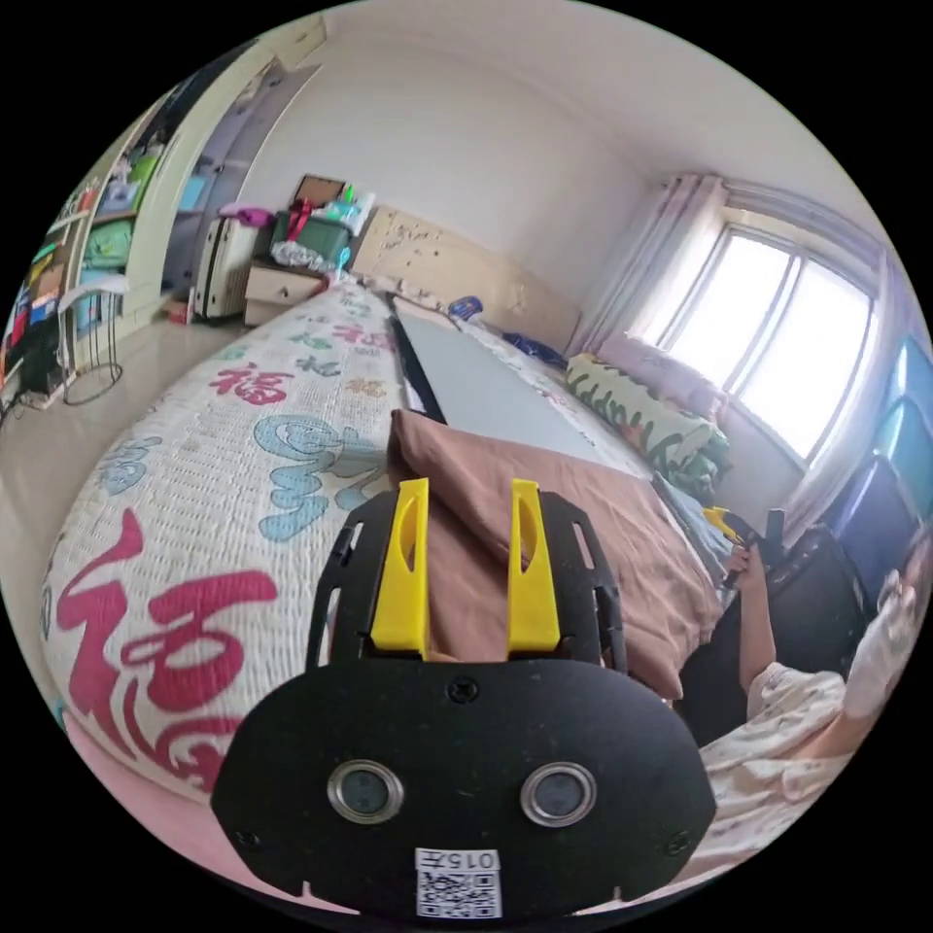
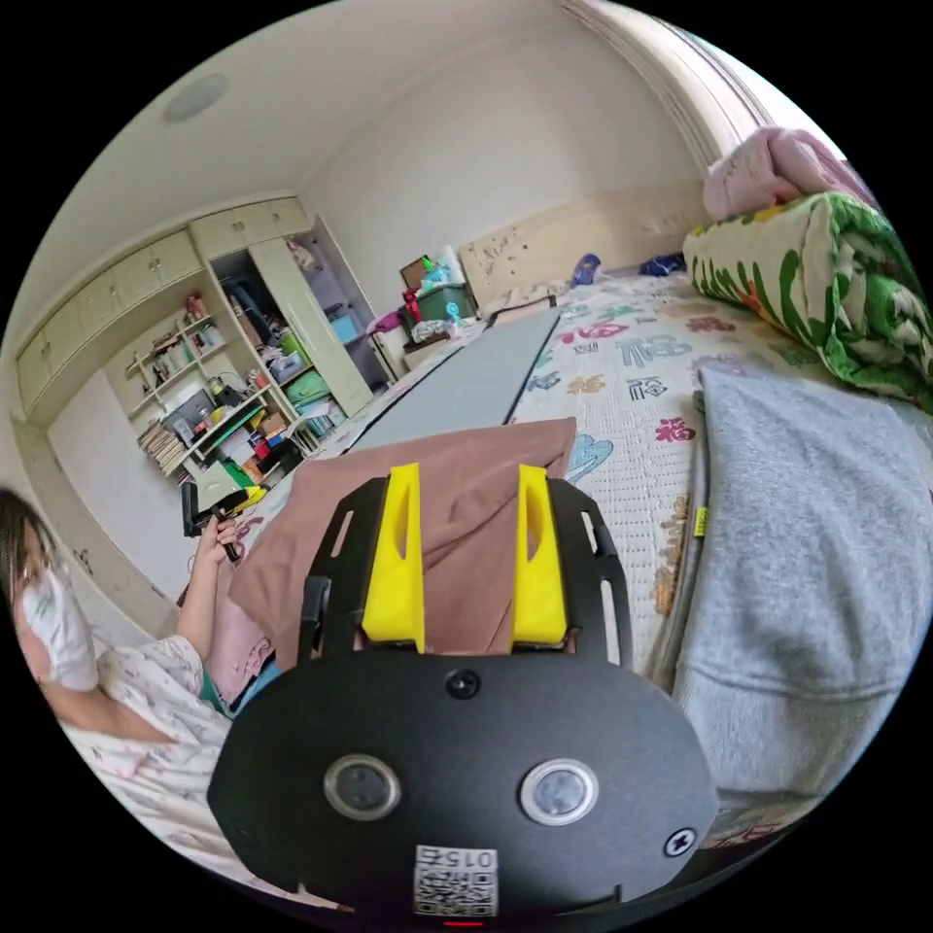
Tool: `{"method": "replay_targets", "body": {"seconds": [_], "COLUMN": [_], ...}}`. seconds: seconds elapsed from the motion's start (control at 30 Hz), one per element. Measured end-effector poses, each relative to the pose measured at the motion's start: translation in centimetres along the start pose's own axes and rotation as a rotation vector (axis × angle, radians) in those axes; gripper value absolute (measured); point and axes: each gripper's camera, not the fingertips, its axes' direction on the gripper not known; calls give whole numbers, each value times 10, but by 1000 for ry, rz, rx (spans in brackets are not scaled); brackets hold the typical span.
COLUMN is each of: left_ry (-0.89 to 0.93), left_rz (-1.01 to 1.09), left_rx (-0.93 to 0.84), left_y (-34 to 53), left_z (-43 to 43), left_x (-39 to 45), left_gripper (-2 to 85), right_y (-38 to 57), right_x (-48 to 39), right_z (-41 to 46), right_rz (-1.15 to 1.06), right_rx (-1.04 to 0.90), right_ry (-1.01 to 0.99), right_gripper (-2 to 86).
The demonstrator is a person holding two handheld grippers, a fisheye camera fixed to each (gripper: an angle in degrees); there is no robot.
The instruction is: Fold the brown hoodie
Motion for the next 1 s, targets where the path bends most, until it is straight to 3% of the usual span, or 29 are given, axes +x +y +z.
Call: {"method": "replay_targets", "body": {"seconds": [0.1,0.2,0.4,0.73,0.87,1.0], "left_ry": [-67,-14,-59,-37,-54,-75], "left_rz": [-19,-19,94,123,143,142], "left_rx": [-116,-158,-217,-119,-95,-60], "left_y": [-41,-66,-89,-71,-59,-48], "left_z": [59,94,142,161,174,188], "left_x": [-19,-30,-20,-8,6,22], "left_gripper": [119,119,64,20,16,13], "right_y": [-41,-67,-108,-111,-108,-110], "right_x": [17,14,27,12,0,-7], "right_z": [58,101,144,183,203,197], "right_rz": [40,4,45,8,-53,-26], "right_rx": [-110,-175,-195,-191,-264,-177], "right_ry": [61,136,151,360,254,262], "right_gripper": [145,143,93,111,34,16]}}
